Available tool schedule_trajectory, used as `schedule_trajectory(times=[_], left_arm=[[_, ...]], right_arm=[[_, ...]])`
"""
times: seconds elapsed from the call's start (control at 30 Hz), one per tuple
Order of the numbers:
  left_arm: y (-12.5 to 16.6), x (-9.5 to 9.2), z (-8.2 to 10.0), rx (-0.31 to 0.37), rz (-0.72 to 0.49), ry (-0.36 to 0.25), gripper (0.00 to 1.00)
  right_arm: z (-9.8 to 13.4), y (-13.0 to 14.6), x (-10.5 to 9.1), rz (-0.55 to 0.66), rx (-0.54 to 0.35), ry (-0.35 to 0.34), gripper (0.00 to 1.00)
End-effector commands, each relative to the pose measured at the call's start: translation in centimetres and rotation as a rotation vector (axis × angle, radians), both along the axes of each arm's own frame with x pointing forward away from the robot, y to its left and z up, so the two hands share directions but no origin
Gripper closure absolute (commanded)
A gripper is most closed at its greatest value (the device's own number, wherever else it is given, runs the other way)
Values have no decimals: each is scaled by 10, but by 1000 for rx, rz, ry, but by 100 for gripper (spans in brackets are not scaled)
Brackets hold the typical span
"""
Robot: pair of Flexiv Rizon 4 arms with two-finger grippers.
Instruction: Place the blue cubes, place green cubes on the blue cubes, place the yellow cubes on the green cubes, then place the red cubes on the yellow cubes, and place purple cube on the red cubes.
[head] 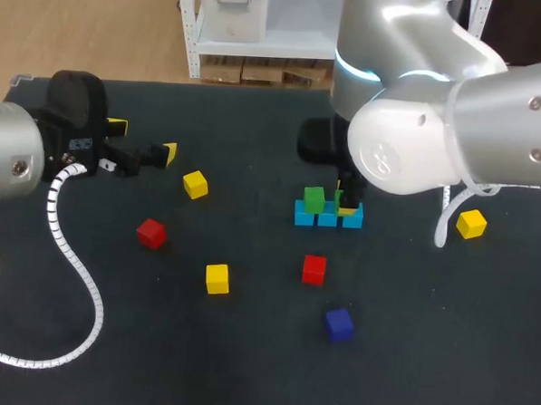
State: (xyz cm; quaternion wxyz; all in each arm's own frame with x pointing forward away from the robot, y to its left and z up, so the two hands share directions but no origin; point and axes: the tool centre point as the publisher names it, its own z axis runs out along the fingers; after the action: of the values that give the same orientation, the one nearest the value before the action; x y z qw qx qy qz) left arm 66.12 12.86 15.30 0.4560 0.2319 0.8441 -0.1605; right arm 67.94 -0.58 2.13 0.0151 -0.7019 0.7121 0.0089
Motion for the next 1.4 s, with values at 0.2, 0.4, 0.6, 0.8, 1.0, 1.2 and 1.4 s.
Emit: schedule_trajectory(times=[0.2, 0.4, 0.6, 0.8, 1.0, 1.2, 1.4], left_arm=[[2, 1, 0, -4, -6, -1, 0], [2, 1, 0, -4, -6, -1, 0], [2, 1, 0, -4, -6, -1, 0], [2, 1, 0, -4, -6, -1, 0], [2, 1, 0, -4, -6, -1, 0], [2, 1, 0, -4, -6, -1, 0], [2, 1, 0, -4, -6, -1, 0]], right_arm=[[-1, 2, 2, 0, -2, -3, 65], [-1, 2, 2, -1, 0, -2, 62], [4, 1, -2, -2, 8, -1, 24], [24, -13, -2, -46, 47, 9, 0], [43, -40, 4, -179, 90, 13, 0], [47, -68, 3, -326, 154, 42, 0], [43, -92, -4, -418, 169, 51, 0]])
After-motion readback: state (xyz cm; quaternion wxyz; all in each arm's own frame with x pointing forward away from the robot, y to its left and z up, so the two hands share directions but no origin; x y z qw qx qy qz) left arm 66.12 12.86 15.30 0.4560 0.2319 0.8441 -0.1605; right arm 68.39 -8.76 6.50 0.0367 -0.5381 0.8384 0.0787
